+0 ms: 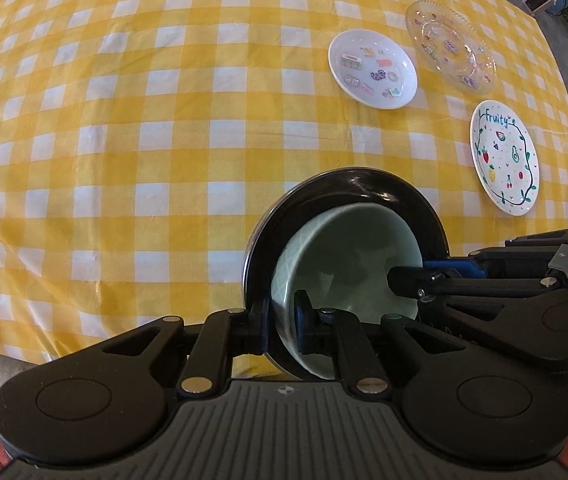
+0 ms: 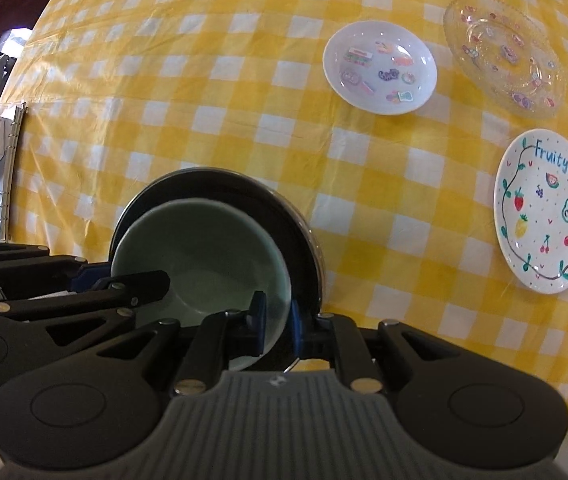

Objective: Organize plates and bowls
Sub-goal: 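Lower the sage-green bowl into the stacked bowls, then open both grippers and withdraw from the green bowl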

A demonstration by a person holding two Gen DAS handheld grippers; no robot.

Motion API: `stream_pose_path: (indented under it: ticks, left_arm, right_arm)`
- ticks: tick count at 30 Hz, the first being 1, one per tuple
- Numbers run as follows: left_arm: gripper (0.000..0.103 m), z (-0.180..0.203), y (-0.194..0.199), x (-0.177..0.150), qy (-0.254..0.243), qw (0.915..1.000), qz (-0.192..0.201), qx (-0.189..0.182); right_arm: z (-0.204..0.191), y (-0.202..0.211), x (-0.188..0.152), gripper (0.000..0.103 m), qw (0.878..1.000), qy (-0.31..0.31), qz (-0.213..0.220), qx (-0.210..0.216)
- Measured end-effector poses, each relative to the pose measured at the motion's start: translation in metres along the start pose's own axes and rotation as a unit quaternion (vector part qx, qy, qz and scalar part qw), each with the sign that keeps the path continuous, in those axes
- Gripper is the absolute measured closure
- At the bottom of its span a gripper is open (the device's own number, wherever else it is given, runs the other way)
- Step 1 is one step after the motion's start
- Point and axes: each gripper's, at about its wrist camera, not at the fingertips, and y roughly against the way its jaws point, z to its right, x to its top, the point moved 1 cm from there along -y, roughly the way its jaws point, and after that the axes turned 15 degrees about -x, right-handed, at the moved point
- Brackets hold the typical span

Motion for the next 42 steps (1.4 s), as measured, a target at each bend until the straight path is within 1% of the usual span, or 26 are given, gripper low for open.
stream_pose_path:
  ticks: [4, 6, 8, 10, 12, 13, 18, 19, 21, 23, 25, 27, 29, 30, 33, 36, 42]
  left_arm:
    - [0.09, 0.001, 0.004, 0.001, -0.001, 1.0, 0.001, 0.001]
    - [0.09, 0.001, 0.005, 0.0, -0.001, 1.0, 0.002, 0.002]
    - [0.09, 0.002, 0.006, 0.0, -0.002, 1.0, 0.0, 0.001]
    - [0.09, 0.003, 0.008, 0.0, -0.004, 1.0, 0.002, 0.002]
    - [0.09, 0.005, 0.012, -0.002, -0.01, 0.9999, 0.008, 0.005]
    - [0.09, 0.006, 0.014, -0.002, -0.022, 0.9993, 0.024, -0.018]
    - [0.09, 0.01, 0.022, -0.004, -0.041, 0.9983, 0.042, 0.003]
    - [0.09, 0.01, 0.023, -0.005, -0.041, 0.9983, 0.041, 0.011]
    - [0.096, 0.012, 0.022, -0.005, -0.05, 0.9978, 0.042, 0.011]
    - [0.096, 0.013, 0.018, -0.005, -0.053, 0.9975, 0.042, 0.021]
    - [0.097, 0.013, 0.016, -0.005, -0.05, 0.9976, 0.04, 0.024]
    - [0.097, 0.014, 0.017, -0.006, -0.052, 0.9974, 0.043, 0.026]
    - [0.096, 0.02, 0.024, -0.006, -0.066, 0.9954, 0.058, 0.038]
    - [0.094, 0.024, 0.028, -0.007, -0.072, 0.9944, 0.066, 0.039]
    - [0.093, 0.035, 0.041, -0.008, -0.082, 0.9931, 0.083, 0.012]
    - [0.092, 0.055, 0.048, -0.009, -0.102, 0.9898, 0.098, -0.01]
    - [0.085, 0.103, 0.037, -0.008, -0.142, 0.9823, 0.11, -0.055]
  right_arm:
    - [0.0, 0.004, 0.0, 0.087, 1.0, 0.001, 0.005, 0.001]
    - [0.0, 0.007, 0.0, 0.083, 1.0, 0.002, 0.01, -0.001]
    - [0.001, 0.01, 0.0, 0.083, 1.0, 0.005, 0.016, -0.003]
    - [0.0, 0.015, -0.002, 0.08, 1.0, 0.008, 0.023, -0.003]
    - [0.0, 0.021, -0.003, 0.075, 0.999, 0.01, 0.031, -0.002]
    - [0.0, 0.023, -0.004, 0.074, 0.999, 0.011, 0.035, -0.002]
    - [-0.001, 0.036, -0.009, 0.069, 0.998, 0.025, 0.061, -0.013]
    - [-0.001, 0.037, -0.01, 0.069, 0.998, 0.027, 0.063, -0.016]
    - [0.001, 0.04, -0.011, 0.066, 0.997, 0.028, 0.069, -0.02]
    - [0.005, 0.042, -0.012, 0.061, 0.996, 0.027, 0.076, -0.027]
    - [0.01, 0.044, -0.014, 0.06, 0.996, 0.023, 0.079, -0.029]
    - [0.017, 0.048, -0.016, 0.059, 0.996, 0.017, 0.081, -0.028]
    - [0.025, 0.054, -0.02, 0.057, 0.996, 0.013, 0.088, -0.029]
    - [0.029, 0.057, -0.021, 0.056, 0.995, 0.011, 0.092, -0.029]
    - [0.048, 0.069, -0.028, 0.054, 0.994, -0.003, 0.109, -0.033]
    - [0.074, 0.075, -0.037, 0.052, 0.992, -0.027, 0.116, -0.04]
    - [0.136, 0.068, -0.057, 0.052, 0.988, -0.091, 0.109, -0.061]
